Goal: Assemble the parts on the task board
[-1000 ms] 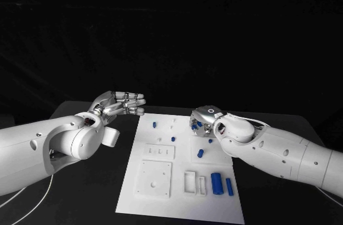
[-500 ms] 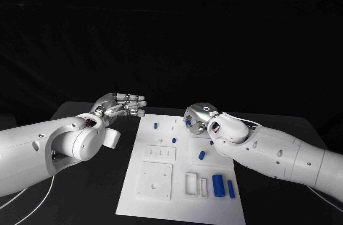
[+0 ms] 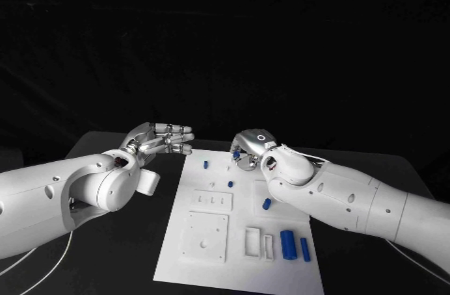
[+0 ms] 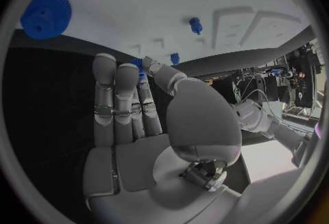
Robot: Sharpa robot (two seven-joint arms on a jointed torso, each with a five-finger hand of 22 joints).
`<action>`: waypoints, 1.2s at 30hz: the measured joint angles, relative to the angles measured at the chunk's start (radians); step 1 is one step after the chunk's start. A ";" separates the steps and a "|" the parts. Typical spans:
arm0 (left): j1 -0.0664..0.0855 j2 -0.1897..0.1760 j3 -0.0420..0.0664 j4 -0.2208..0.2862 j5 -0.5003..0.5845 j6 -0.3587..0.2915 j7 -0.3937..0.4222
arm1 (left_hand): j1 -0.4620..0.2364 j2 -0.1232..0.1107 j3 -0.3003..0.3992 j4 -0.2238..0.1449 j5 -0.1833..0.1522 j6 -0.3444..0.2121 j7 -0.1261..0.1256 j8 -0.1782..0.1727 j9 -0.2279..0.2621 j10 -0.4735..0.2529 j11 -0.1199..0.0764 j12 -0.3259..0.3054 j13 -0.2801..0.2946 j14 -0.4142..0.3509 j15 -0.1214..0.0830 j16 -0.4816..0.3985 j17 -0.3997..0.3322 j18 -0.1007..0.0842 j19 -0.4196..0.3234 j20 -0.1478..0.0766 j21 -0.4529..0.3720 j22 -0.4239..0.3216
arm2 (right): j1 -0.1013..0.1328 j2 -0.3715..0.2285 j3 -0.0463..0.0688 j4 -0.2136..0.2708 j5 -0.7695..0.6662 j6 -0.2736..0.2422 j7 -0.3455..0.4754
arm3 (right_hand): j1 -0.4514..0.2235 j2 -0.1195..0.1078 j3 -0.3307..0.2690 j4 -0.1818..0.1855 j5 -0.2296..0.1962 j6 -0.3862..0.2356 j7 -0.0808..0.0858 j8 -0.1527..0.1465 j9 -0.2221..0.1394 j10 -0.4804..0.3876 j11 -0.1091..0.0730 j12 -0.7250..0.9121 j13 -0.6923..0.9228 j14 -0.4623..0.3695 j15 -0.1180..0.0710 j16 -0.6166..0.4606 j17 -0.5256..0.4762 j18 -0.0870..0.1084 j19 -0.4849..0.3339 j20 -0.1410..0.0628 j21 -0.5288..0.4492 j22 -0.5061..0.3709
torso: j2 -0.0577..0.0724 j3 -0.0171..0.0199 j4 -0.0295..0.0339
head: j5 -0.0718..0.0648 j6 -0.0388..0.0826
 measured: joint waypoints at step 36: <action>0.000 0.017 0.000 -0.012 -0.006 0.006 -0.003 | 0.000 0.000 0.000 0.000 0.000 0.000 0.000 0.000 0.000 0.000 0.000 0.000 0.000 0.000 0.000 0.000 0.000 0.000 0.000 0.000 0.000 -0.002 | 0.003 0.029 0.001 -0.043 -0.004 -0.027 -0.013 | -0.002 -0.002 -0.008 0.003 0.001 0.002 -0.002 0.001 -0.003 0.000 0.000 0.005 0.001 0.000 0.000 0.000 -0.002 -0.003 0.007 0.000 -0.030 0.045 | 0.031 -0.0216 0.0095 | -0.002 0.002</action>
